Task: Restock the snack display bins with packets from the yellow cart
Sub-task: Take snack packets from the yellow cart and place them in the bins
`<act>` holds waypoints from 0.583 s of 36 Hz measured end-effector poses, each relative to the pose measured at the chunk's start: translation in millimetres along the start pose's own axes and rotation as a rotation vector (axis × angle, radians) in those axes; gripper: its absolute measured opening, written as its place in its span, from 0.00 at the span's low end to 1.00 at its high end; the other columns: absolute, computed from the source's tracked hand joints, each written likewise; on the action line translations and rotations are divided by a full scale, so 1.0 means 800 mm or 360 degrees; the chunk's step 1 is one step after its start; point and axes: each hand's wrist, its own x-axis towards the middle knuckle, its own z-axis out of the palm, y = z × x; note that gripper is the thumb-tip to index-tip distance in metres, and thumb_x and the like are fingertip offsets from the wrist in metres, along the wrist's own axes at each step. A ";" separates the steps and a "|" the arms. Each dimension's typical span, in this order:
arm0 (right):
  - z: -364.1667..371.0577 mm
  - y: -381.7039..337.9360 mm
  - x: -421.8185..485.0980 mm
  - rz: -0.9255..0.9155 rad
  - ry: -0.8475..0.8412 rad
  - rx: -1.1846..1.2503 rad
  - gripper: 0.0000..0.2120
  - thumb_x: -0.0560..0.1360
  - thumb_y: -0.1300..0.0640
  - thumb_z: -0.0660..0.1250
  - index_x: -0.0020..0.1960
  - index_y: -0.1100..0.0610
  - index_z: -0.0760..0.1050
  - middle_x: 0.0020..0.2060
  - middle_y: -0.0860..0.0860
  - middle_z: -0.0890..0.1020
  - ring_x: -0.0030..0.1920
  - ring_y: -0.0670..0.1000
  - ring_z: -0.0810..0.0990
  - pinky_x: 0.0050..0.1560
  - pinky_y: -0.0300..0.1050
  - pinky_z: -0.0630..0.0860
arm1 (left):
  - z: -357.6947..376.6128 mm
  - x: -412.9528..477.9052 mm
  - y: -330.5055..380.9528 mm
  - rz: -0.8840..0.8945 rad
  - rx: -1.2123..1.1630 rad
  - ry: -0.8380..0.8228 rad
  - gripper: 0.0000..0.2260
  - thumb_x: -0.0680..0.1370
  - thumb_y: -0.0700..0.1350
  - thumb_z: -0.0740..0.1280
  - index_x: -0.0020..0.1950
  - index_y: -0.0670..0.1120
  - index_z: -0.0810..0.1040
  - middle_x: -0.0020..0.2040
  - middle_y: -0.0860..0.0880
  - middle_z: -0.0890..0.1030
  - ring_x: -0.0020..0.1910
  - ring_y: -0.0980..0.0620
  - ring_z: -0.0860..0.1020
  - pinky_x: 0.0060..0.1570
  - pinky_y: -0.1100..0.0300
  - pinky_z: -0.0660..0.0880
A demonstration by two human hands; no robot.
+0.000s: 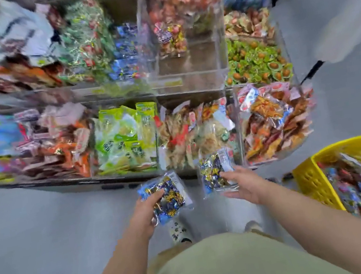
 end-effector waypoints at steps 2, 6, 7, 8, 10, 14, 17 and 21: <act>0.044 -0.008 0.007 -0.0068 -0.0032 -0.0098 0.22 0.72 0.62 0.71 0.63 0.54 0.67 0.67 0.49 0.67 0.62 0.51 0.69 0.34 0.47 0.80 | -0.031 0.009 0.024 0.0057 -0.0046 -0.0032 0.19 0.73 0.41 0.73 0.62 0.39 0.76 0.53 0.38 0.83 0.54 0.39 0.81 0.61 0.40 0.73; 0.120 -0.024 0.022 -0.0235 0.0039 -0.0279 0.19 0.71 0.60 0.72 0.61 0.53 0.73 0.65 0.50 0.72 0.54 0.46 0.75 0.34 0.42 0.79 | -0.084 0.033 0.081 0.0207 -0.0059 -0.0080 0.12 0.72 0.39 0.74 0.54 0.42 0.79 0.43 0.42 0.86 0.40 0.46 0.85 0.35 0.55 0.81; 0.136 -0.029 0.025 -0.0274 0.0061 -0.0338 0.19 0.72 0.59 0.72 0.61 0.53 0.73 0.62 0.50 0.74 0.48 0.44 0.76 0.34 0.42 0.79 | -0.093 0.037 0.097 0.0244 -0.0075 -0.0097 0.13 0.71 0.38 0.74 0.54 0.43 0.79 0.42 0.43 0.86 0.38 0.46 0.85 0.32 0.56 0.80; 0.151 -0.035 0.027 -0.0304 0.0101 -0.0416 0.24 0.72 0.58 0.72 0.66 0.53 0.70 0.61 0.49 0.74 0.43 0.43 0.76 0.38 0.44 0.80 | -0.102 0.041 0.111 0.0286 -0.0093 -0.0110 0.14 0.71 0.38 0.75 0.54 0.43 0.79 0.42 0.43 0.86 0.38 0.47 0.85 0.31 0.57 0.80; 0.173 -0.049 0.030 -0.0391 0.0220 -0.0610 0.34 0.72 0.55 0.72 0.74 0.54 0.61 0.68 0.51 0.70 0.37 0.44 0.76 0.48 0.49 0.80 | -0.111 0.048 0.140 0.0378 -0.0103 -0.0114 0.14 0.71 0.37 0.75 0.54 0.44 0.78 0.41 0.46 0.86 0.38 0.50 0.85 0.30 0.60 0.79; 0.207 -0.083 0.024 -0.0607 0.0333 -0.0825 0.36 0.72 0.51 0.71 0.75 0.55 0.59 0.71 0.54 0.66 0.47 0.48 0.77 0.38 0.43 0.78 | -0.117 0.065 0.189 0.0500 -0.0107 -0.0140 0.17 0.68 0.41 0.78 0.55 0.47 0.77 0.50 0.47 0.85 0.47 0.51 0.84 0.49 0.54 0.80; 0.221 -0.108 0.021 -0.0767 0.0344 -0.0875 0.36 0.71 0.48 0.71 0.74 0.55 0.60 0.70 0.53 0.67 0.56 0.50 0.74 0.36 0.34 0.73 | -0.111 0.077 0.220 0.0575 -0.0101 -0.0158 0.37 0.62 0.49 0.81 0.68 0.48 0.69 0.61 0.52 0.77 0.62 0.49 0.75 0.66 0.50 0.67; 0.245 -0.146 0.025 -0.0941 0.0330 -0.0836 0.30 0.71 0.50 0.71 0.70 0.53 0.65 0.58 0.43 0.72 0.49 0.47 0.75 0.34 0.43 0.76 | -0.098 0.093 0.260 0.0653 -0.0030 -0.0115 0.51 0.63 0.53 0.80 0.78 0.47 0.54 0.76 0.46 0.62 0.73 0.45 0.63 0.68 0.47 0.61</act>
